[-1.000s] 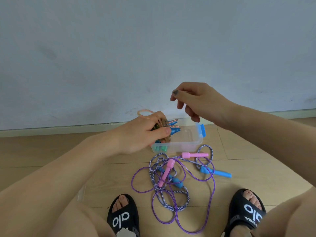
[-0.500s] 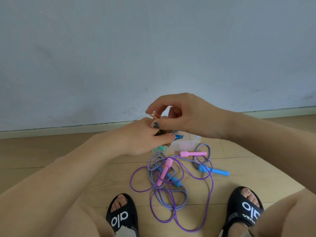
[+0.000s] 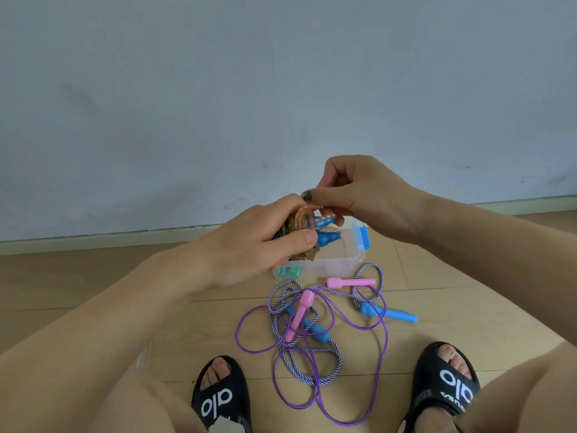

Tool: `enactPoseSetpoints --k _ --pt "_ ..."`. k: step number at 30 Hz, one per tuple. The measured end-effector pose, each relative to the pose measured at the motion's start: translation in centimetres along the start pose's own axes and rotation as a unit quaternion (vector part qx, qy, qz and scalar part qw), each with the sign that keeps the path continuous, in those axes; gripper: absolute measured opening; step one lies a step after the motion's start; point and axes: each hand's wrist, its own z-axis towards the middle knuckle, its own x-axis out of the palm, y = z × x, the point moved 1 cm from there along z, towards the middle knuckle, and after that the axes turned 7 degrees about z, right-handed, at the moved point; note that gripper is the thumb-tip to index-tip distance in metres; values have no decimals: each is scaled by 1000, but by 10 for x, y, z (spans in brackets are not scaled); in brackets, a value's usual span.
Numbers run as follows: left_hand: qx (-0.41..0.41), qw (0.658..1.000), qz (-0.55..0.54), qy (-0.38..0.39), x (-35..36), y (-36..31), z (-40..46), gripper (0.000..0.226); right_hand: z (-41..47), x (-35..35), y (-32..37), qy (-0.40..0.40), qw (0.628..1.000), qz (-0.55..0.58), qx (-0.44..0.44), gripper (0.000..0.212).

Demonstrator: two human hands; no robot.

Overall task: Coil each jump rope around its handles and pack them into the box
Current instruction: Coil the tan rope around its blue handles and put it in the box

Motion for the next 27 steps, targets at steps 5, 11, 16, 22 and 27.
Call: enactPoseSetpoints --k 5,11,16,22,27 --pt "42 997 22 -69 -3 -4 -3 27 -4 0 -1 -35 999 5 2 20" --pt "47 992 72 -92 -6 0 -5 13 -6 2 -4 -22 998 16 61 20" --pt "42 994 36 -94 -9 2 -4 10 -5 -4 1 20 997 41 64 12" --pt "51 992 88 -79 -8 3 -1 8 -9 -15 9 92 992 -54 60 10" --pt "48 982 173 -63 -2 3 3 18 -12 -14 15 109 962 -251 2 11"
